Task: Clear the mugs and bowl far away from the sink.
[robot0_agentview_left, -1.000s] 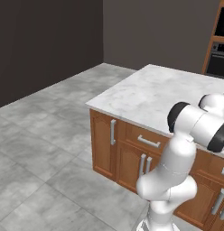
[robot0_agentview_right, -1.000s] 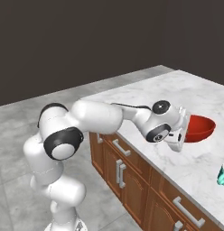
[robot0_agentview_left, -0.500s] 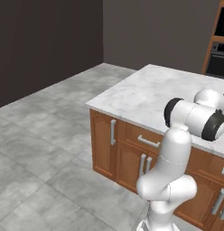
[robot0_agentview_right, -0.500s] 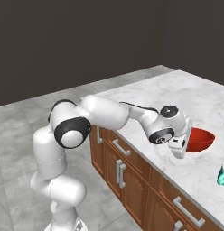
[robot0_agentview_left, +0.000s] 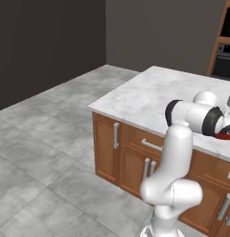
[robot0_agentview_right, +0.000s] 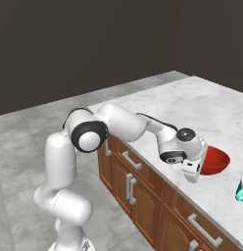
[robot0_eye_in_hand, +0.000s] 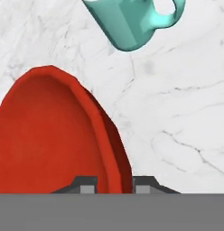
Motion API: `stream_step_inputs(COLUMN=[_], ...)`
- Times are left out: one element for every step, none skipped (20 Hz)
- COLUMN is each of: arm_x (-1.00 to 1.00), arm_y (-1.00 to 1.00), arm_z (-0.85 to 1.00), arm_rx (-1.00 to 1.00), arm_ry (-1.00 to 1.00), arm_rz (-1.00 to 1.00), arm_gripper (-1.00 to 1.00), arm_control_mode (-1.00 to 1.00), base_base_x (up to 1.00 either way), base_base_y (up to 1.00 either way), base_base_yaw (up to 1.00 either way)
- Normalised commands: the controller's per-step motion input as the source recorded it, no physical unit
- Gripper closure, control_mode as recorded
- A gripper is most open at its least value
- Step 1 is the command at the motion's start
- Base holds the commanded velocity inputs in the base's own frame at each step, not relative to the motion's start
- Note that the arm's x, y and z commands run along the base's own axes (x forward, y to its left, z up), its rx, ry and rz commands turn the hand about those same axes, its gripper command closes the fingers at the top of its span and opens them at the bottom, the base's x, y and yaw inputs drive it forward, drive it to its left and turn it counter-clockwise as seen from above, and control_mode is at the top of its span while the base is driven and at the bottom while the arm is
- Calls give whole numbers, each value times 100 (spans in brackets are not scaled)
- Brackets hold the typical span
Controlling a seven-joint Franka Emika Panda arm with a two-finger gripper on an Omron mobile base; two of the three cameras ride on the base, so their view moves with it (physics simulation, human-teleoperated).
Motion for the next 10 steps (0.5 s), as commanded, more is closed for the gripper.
stream_step_inputs(arm_x=[26,31,28,26,24,22,23,19,16,11], arm_y=[0,0,0,0,0,0,0,0,0,0], arm_z=[-16,-14,-16,-21,-26,-32,-26,-16,-6,-3], arm_rx=[11,7,0,0,0,0,0,0,0,0], arm_ry=[-11,-14,-17,-18,-21,-24,-21,-17,-9,-4], arm_rz=[0,0,0,0,0,0,0,0,0,0], arm_gripper=[100,100,100,100,100,100,100,100,100,100], arm_control_mode=[-100,-100,-100,-100,-100,-100,-100,-100,-100,-100], base_base_x=[0,0,0,0,0,0,0,0,0,0], base_base_y=[0,0,0,0,0,0,0,0,0,0], base_base_yaw=[0,0,0,0,0,0,0,0,0,0])
